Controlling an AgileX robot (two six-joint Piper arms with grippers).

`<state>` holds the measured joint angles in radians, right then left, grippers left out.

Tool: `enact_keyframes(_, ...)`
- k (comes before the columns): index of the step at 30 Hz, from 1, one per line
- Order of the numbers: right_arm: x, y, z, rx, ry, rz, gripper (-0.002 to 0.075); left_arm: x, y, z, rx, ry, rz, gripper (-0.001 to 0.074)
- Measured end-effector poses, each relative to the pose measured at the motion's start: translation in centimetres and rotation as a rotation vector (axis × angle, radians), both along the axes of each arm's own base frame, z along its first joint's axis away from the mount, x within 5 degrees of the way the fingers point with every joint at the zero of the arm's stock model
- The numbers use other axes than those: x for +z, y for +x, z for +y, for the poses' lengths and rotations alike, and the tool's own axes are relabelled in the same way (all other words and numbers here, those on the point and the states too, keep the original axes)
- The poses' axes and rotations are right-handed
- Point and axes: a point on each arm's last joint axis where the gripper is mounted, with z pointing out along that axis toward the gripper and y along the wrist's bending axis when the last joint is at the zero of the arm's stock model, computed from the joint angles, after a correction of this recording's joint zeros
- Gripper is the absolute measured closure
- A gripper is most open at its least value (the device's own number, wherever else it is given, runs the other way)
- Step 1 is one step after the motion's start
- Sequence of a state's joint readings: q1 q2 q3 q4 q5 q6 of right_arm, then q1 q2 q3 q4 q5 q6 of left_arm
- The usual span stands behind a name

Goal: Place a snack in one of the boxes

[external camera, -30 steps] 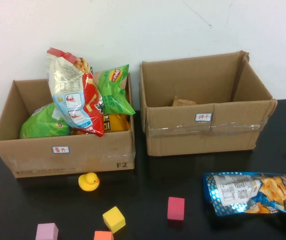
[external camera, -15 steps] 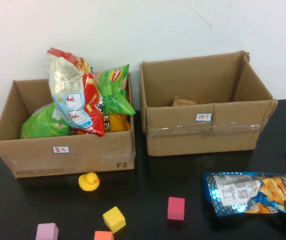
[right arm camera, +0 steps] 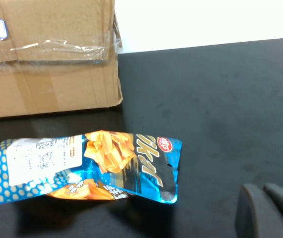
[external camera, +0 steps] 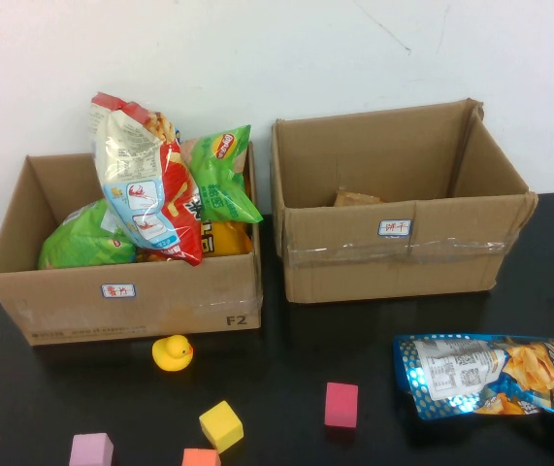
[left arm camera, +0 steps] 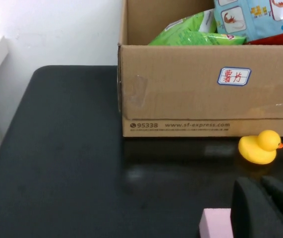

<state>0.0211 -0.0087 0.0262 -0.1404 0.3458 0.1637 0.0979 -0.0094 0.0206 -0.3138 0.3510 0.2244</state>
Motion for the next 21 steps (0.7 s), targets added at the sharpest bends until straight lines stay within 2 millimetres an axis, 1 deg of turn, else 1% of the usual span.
enact_keyframes(5,0.00,0.00,0.00,0.000,0.000,0.000,0.0727,0.01,-0.01,-0.16,-0.013,-0.036,0.000,0.0736)
enact_keyframes(10,0.00,0.00,0.00,0.000,0.000,0.000,0.0727,0.00,-0.11,-0.69,-0.112,-0.040,0.004,0.0736)
enact_keyframes(13,0.00,0.00,0.00,0.000,0.000,0.000,0.0727,-0.06,-0.12,-0.64,-0.138,0.033,0.004,0.0736)
enact_keyframes(18,0.00,0.00,0.00,0.000,0.000,0.000,0.0727,-0.09,-0.07,-0.01,-0.117,0.202,0.002,0.0736)
enact_keyframes(21,0.00,0.00,0.00,0.000,0.000,0.000,0.0727,-0.10,-0.06,0.17,-0.103,0.226,0.004,0.0736)
